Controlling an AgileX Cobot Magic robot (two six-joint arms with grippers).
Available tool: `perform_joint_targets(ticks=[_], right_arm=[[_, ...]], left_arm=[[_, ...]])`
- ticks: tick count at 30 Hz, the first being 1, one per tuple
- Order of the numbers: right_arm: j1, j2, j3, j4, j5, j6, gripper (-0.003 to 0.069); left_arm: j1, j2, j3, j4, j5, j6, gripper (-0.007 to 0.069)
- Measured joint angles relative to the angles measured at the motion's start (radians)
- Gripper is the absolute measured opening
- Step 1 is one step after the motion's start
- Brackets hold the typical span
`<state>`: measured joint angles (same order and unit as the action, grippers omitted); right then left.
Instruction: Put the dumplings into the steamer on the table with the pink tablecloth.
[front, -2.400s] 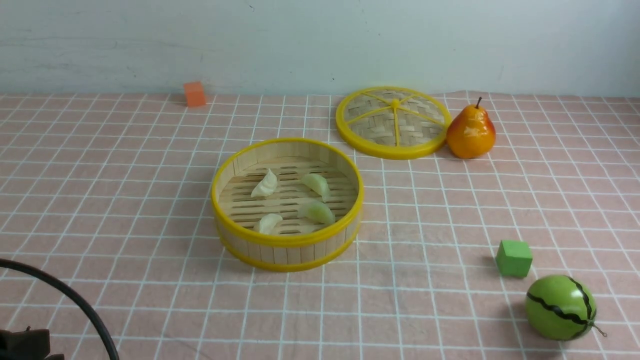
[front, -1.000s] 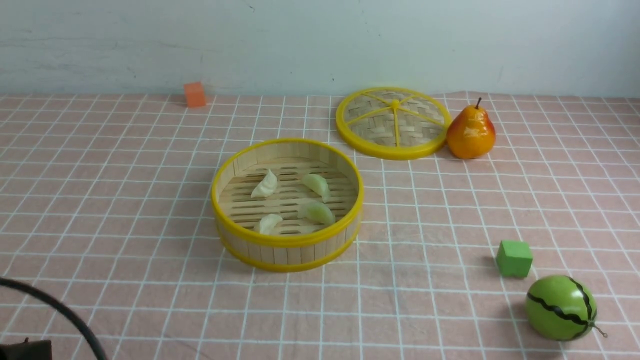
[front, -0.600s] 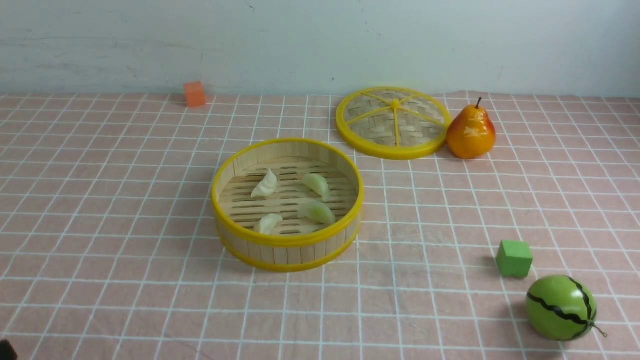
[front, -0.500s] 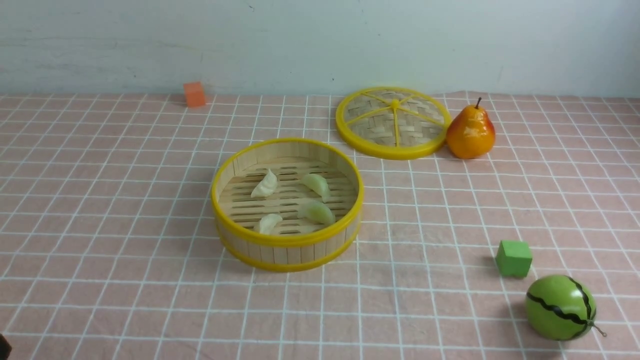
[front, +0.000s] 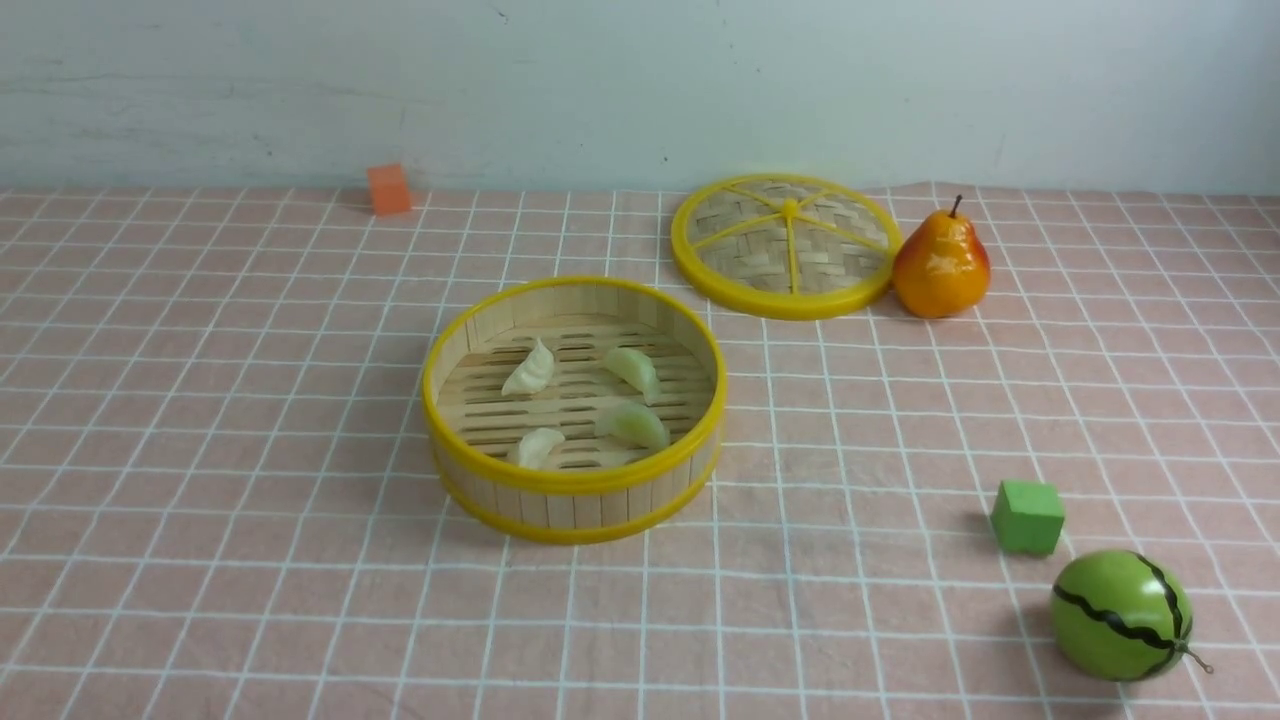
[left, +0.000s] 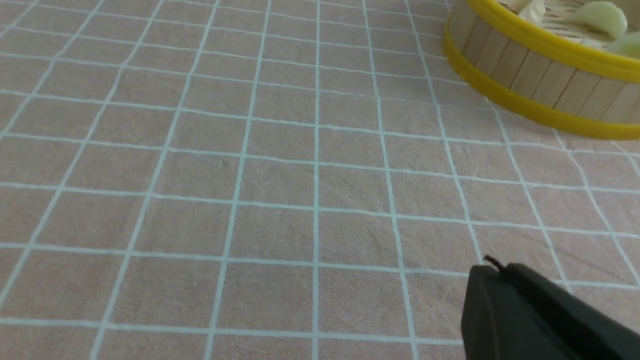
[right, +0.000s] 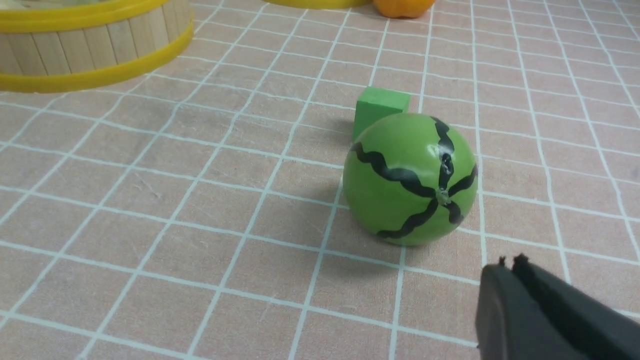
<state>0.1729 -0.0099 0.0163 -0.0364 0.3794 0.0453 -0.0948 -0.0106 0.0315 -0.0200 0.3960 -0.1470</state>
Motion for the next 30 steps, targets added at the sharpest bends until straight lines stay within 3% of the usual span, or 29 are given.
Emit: perform_joint_targets(ticks=[30], right_arm=[[0.0, 0.0, 0.0, 0.0, 0.0, 0.0, 0.0036]], left_arm=[[0.01, 0.0, 0.0, -0.003, -0.009, 0.012, -0.0014]])
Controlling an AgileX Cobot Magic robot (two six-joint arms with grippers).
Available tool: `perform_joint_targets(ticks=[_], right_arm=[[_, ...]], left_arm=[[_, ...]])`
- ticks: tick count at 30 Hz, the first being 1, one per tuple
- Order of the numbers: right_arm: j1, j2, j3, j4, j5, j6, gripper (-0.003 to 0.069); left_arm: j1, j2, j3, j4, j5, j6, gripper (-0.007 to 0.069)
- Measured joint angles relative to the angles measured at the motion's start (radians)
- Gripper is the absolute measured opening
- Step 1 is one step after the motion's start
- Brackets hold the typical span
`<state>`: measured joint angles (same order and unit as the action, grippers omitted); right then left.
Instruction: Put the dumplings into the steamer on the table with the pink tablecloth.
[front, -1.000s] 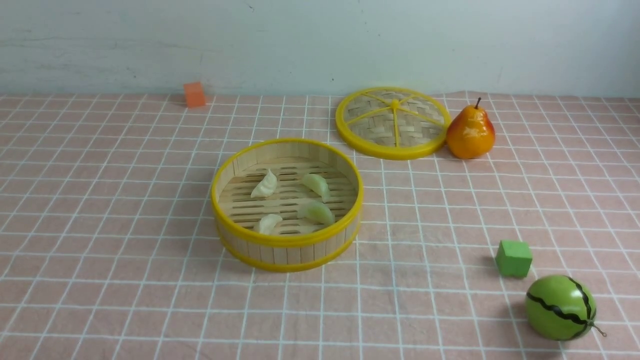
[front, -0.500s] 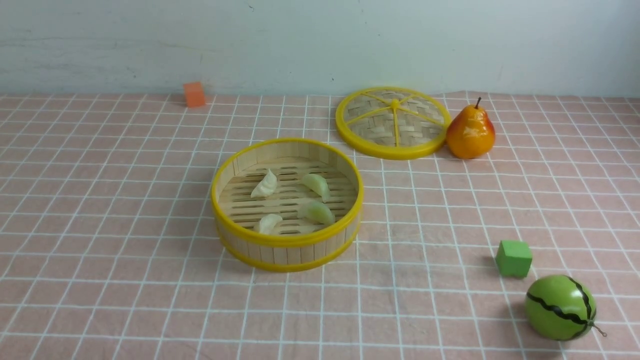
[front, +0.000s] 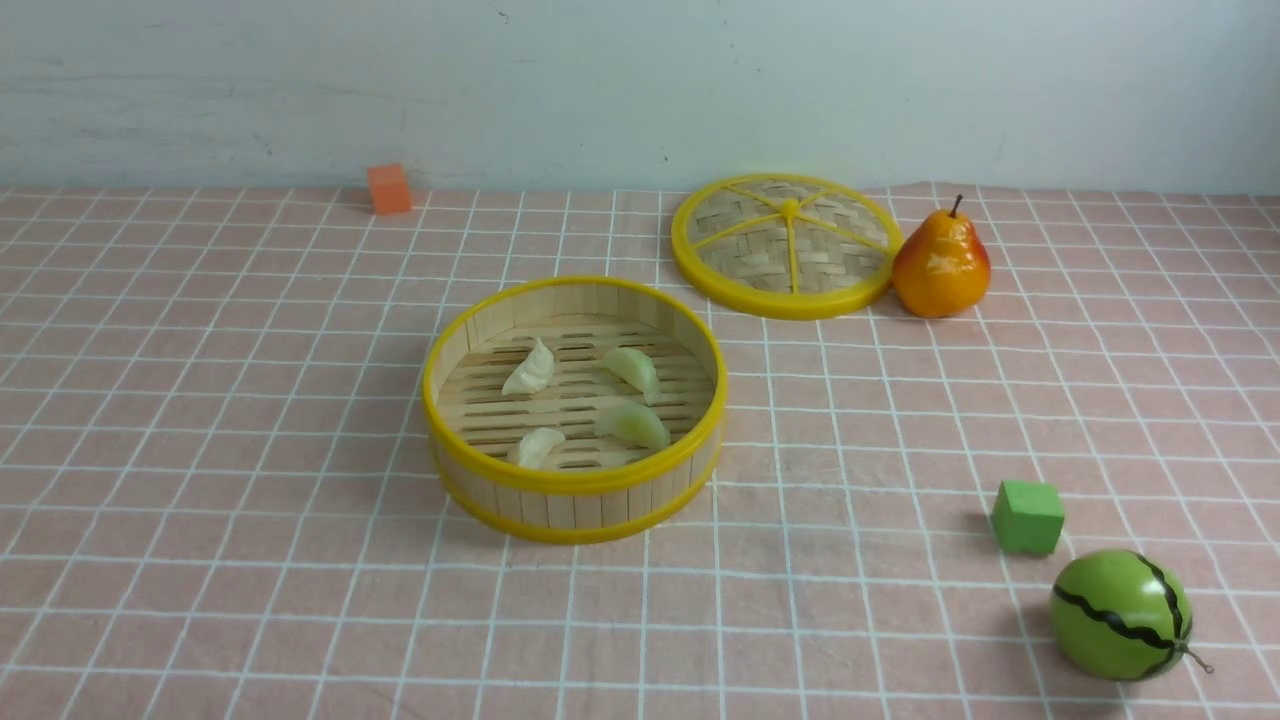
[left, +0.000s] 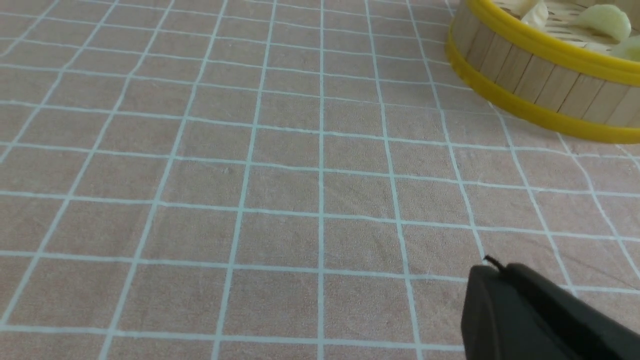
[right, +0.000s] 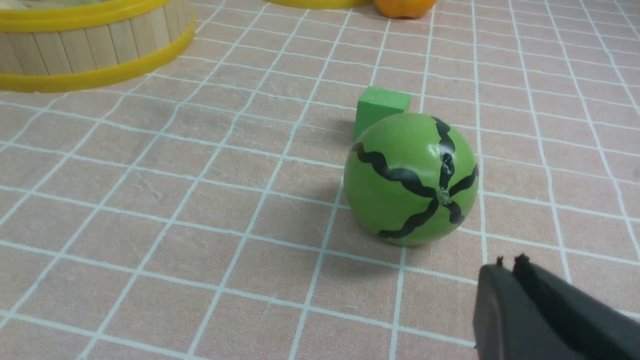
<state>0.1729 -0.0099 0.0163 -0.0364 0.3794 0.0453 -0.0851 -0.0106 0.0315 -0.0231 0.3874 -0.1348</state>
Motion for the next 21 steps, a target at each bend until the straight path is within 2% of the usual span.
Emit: perform_joint_targets(ticks=[21], right_arm=[[0.0, 0.0, 0.0, 0.0, 0.0, 0.0, 0.0056]], left_arm=[[0.0, 0.0, 0.0, 0.0, 0.0, 0.0, -0.0013]])
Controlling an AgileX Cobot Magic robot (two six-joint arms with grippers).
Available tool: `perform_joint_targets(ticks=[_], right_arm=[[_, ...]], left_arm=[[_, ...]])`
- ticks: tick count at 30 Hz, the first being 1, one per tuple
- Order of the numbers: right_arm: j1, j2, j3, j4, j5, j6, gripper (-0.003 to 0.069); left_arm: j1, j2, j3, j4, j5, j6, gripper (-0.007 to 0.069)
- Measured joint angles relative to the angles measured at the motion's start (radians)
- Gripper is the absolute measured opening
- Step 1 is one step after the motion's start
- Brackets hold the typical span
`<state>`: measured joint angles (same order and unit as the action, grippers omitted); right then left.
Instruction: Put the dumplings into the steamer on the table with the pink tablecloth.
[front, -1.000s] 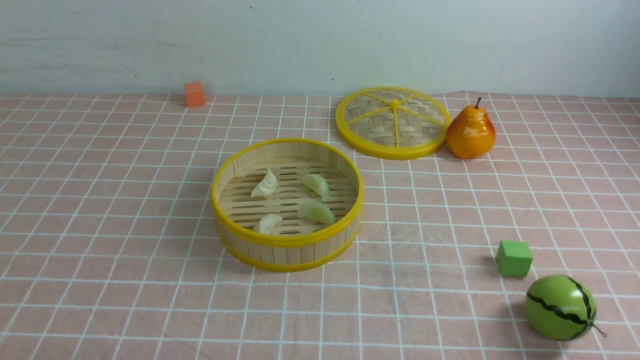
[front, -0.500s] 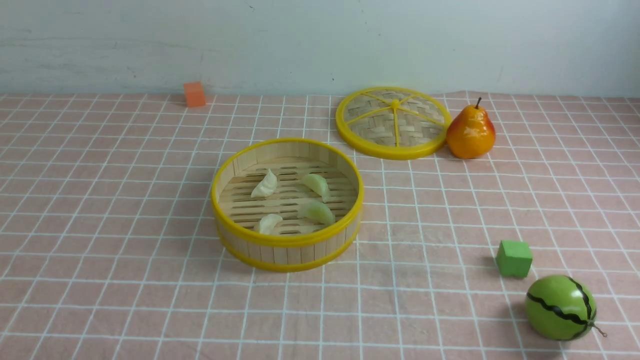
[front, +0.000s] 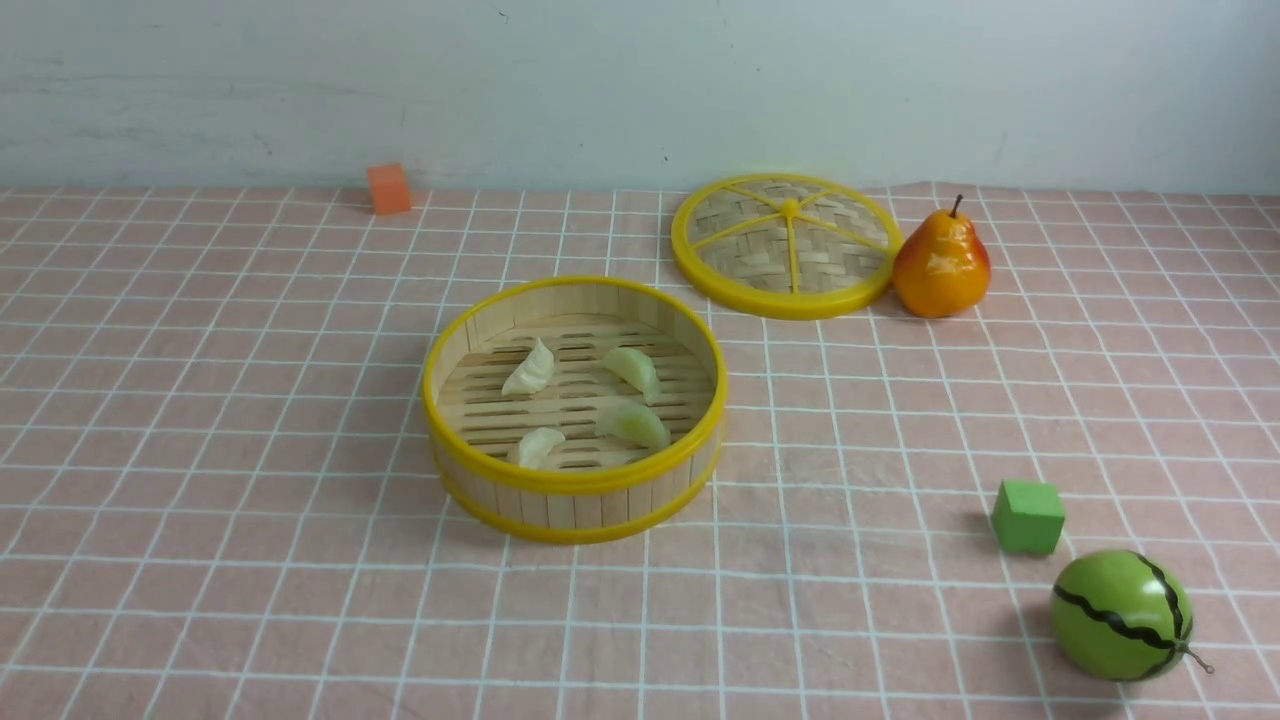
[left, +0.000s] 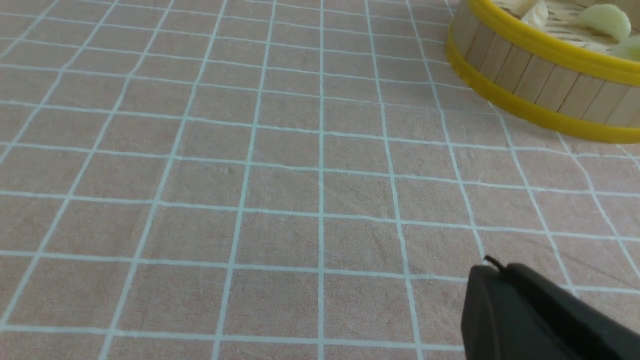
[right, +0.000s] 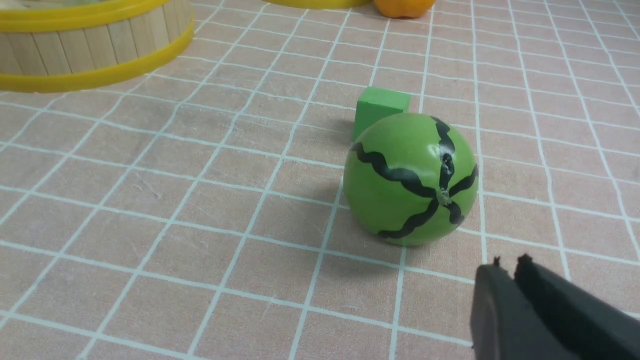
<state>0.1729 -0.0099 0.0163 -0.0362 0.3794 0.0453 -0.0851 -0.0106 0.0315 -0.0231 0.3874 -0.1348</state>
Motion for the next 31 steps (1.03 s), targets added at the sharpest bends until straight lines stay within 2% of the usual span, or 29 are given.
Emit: perform_joint_targets(ticks=[31], right_arm=[[0.0, 0.0, 0.0, 0.0, 0.0, 0.0, 0.0097]], left_arm=[[0.0, 0.0, 0.0, 0.0, 0.0, 0.0, -0.0003]])
